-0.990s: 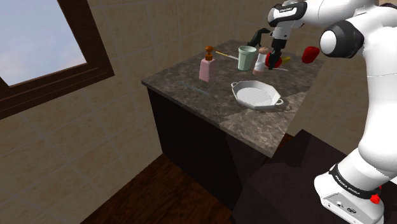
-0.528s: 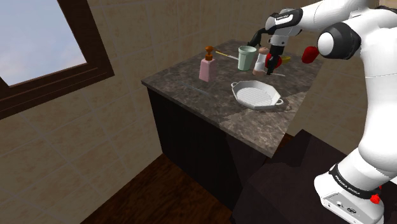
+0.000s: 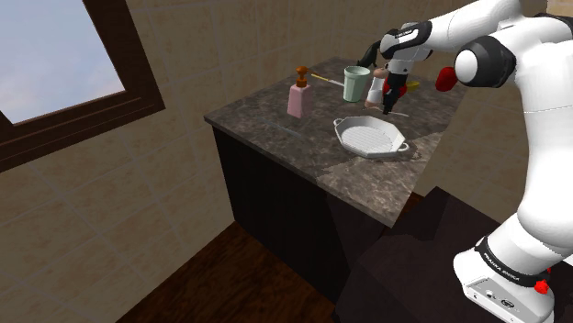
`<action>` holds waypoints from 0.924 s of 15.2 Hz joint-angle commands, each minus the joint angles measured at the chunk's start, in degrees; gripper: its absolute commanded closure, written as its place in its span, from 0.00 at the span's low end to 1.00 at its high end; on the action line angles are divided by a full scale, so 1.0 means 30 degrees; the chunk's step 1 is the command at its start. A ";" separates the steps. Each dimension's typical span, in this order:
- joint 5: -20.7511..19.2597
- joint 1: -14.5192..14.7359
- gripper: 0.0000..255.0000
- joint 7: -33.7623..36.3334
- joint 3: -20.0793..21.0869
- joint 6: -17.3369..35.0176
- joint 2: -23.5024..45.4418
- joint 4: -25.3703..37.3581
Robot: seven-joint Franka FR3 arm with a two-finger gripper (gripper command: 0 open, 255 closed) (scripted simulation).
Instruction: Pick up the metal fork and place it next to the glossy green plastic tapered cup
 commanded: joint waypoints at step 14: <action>-0.0151 -0.0534 0.00 0.0292 -0.0077 -0.2428 0.0139 0.2641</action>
